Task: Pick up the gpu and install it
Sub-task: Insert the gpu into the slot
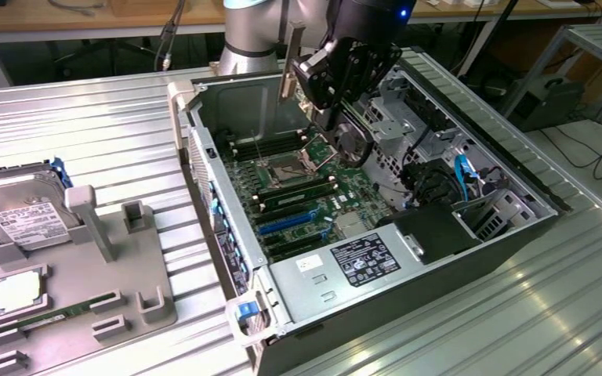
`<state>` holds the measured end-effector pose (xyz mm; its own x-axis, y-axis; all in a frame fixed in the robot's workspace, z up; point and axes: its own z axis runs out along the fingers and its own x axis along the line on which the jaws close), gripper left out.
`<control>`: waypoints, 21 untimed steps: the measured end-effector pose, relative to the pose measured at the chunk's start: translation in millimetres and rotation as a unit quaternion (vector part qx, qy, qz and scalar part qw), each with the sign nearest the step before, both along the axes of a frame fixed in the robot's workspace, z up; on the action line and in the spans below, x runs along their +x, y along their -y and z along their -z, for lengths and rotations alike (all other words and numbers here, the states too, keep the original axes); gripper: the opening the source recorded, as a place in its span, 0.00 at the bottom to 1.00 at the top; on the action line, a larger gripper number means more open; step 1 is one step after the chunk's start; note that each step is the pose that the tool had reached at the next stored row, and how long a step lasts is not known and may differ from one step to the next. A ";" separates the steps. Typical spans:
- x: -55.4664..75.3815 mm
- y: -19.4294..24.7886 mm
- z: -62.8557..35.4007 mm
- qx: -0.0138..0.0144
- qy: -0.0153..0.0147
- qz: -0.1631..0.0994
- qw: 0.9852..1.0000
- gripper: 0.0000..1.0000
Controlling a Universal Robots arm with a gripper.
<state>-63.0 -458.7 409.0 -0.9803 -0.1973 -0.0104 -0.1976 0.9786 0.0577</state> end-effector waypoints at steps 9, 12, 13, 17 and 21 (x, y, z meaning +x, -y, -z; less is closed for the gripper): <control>0.0 0.9 0.0 0.001 0.000 -0.023 1.000 0.28; 0.0 1.4 0.0 0.001 0.000 -0.034 0.999 0.28; 0.0 1.5 0.0 0.001 0.000 -0.038 0.999 0.28; 0.0 1.6 0.0 0.001 0.000 -0.053 0.999 0.28; 0.0 1.6 0.0 0.001 0.000 -0.068 0.998 0.28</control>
